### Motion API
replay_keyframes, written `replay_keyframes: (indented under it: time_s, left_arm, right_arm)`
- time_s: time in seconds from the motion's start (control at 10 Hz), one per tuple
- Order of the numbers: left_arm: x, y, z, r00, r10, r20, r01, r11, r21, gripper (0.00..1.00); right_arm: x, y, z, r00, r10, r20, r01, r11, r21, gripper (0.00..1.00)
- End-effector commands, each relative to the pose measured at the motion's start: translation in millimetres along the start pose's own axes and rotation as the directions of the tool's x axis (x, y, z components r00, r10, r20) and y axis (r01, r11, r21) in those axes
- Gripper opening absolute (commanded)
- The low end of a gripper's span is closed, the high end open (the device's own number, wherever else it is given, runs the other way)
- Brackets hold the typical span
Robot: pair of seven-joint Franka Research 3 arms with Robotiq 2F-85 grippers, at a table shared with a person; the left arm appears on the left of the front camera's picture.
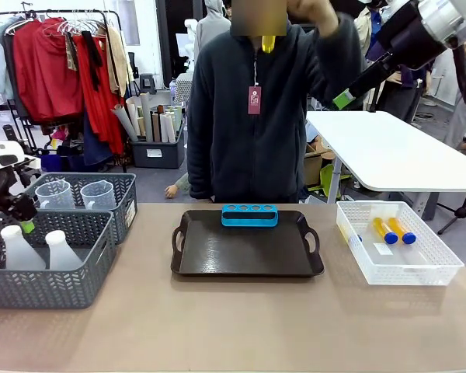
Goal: Prepare the laboratory tools.
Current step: Pick up one Small flask and place it on the Handle tray.
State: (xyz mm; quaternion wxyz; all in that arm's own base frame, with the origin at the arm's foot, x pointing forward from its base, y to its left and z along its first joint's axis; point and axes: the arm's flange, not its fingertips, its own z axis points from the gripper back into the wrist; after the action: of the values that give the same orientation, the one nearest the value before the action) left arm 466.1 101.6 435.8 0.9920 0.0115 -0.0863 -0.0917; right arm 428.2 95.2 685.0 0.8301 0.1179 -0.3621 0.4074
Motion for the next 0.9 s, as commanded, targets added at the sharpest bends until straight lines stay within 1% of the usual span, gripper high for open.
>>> replay_keyframes:
  time_s: [0.0, 0.5, 0.8]
  left_arm:
    - [-0.4, -0.3, -5.8, 1.000, -0.003, -0.008, 0.003, 0.999, 0.037, 1.00]
    - [2.9, -1.1, -10.5, 1.000, -0.018, -0.013, 0.018, 0.998, 0.057, 0.00]
    - [4.6, 0.6, -7.1, 1.000, -0.010, -0.018, 0.011, 0.998, 0.069, 0.00]
  right_arm:
    - [0.0, -0.4, 1.3, 1.000, -0.001, 0.001, 0.001, 1.000, 0.002, 1.00]
    - [0.0, -0.4, 1.3, 1.000, -0.001, 0.001, 0.001, 1.000, 0.002, 1.00]
    - [0.0, -0.4, 1.3, 1.000, -0.001, 0.001, 0.001, 1.000, 0.002, 1.00]
